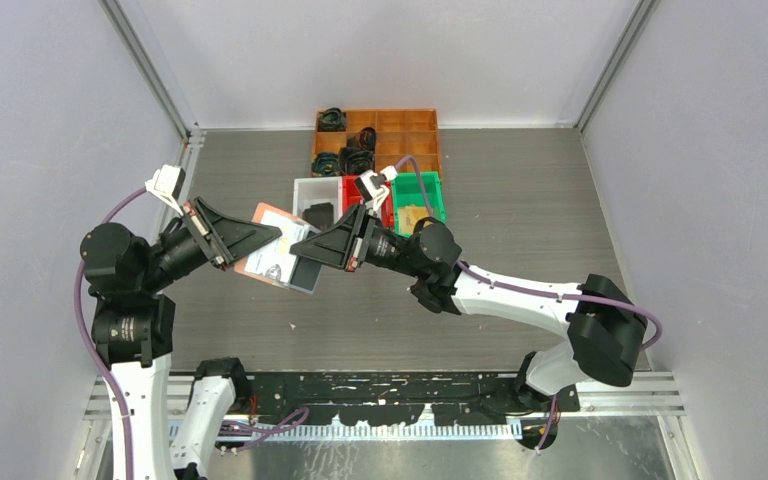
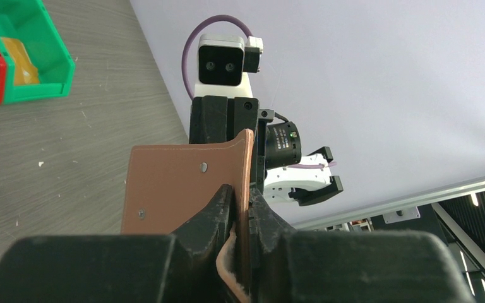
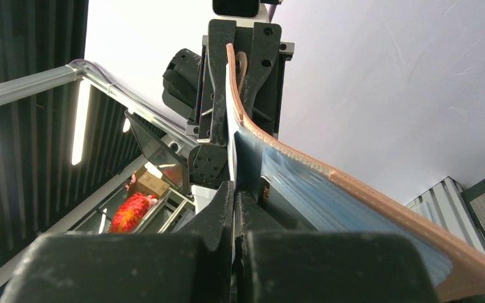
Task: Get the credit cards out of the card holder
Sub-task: Remove the credit card from the card holder.
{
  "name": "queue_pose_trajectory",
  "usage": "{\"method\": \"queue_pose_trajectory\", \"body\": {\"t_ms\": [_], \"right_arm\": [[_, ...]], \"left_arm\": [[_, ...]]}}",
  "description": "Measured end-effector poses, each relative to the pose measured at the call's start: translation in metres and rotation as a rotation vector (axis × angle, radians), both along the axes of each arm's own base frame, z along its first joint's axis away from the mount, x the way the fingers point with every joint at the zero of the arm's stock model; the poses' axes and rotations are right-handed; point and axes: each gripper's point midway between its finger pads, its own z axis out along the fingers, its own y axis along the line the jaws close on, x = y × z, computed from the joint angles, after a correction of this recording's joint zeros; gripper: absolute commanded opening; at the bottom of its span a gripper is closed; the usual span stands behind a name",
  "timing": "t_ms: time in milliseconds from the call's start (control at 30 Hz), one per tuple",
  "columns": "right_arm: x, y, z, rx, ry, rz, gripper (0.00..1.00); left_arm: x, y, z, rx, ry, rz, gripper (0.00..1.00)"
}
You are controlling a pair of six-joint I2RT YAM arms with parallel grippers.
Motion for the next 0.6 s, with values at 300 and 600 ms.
{"method": "queue_pose_trajectory", "body": {"t_ms": [300, 600], "right_arm": [[-0.0006, -0.0029, -0.0031, 0.002, 0.003, -0.006, 0.01], [-0.0008, -0.0072, -0.0058, -0.001, 0.011, -0.017, 0.11]], "left_arm": [[0.0001, -0.0001, 0.0006, -0.009, 0.012, 0.000, 0.12], [0.0024, 0.0002, 0.0000, -0.011, 0.019, 0.003, 0.00]]}}
